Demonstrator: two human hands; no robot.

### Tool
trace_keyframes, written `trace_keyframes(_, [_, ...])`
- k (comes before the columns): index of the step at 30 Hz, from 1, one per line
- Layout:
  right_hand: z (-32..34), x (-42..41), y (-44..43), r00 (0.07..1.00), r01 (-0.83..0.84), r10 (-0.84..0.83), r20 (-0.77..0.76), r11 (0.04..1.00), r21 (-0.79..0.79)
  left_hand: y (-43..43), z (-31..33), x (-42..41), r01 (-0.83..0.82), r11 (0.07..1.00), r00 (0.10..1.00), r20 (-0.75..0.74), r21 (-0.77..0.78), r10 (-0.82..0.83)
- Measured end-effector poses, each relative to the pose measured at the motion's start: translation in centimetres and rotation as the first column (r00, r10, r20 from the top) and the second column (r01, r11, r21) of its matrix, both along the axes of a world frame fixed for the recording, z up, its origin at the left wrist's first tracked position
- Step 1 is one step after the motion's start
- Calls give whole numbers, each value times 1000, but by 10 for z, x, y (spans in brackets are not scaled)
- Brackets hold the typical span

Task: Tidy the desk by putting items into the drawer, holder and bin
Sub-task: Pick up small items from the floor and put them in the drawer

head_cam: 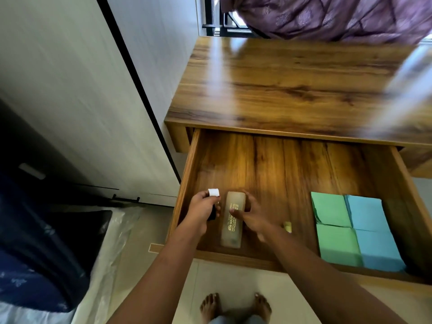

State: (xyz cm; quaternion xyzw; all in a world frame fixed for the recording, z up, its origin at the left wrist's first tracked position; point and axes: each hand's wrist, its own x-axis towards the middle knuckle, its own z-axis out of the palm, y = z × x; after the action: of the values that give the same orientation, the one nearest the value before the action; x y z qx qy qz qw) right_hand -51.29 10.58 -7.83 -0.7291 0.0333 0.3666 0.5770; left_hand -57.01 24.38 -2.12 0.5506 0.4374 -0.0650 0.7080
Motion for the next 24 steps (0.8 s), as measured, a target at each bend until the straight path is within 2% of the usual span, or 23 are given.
trace_keyframes(7, [1, -9, 4, 997, 7, 1, 76, 994, -106, 9, -4, 1, 105, 994, 994, 16, -36, -104])
trace_keyframes(14, [4, -17, 2, 988, 13, 14, 151, 984, -179, 13, 0, 3, 127, 990, 991, 41, -59, -125])
trace_keyframes(18, [13, -21, -1, 964, 76, -18, 265, 975, -208, 13, 6, 7, 144, 988, 986, 90, -64, -138])
trace_keyframes(21, [34, -20, -1, 938, 223, -178, 298, 967, -124, 5, 10, 14, 270, 962, 951, 140, 52, -274])
trace_keyframes(24, [60, -15, -6, 946, 246, -249, 209, 968, 39, -12, 12, 25, 452, 834, 840, 162, 316, -517])
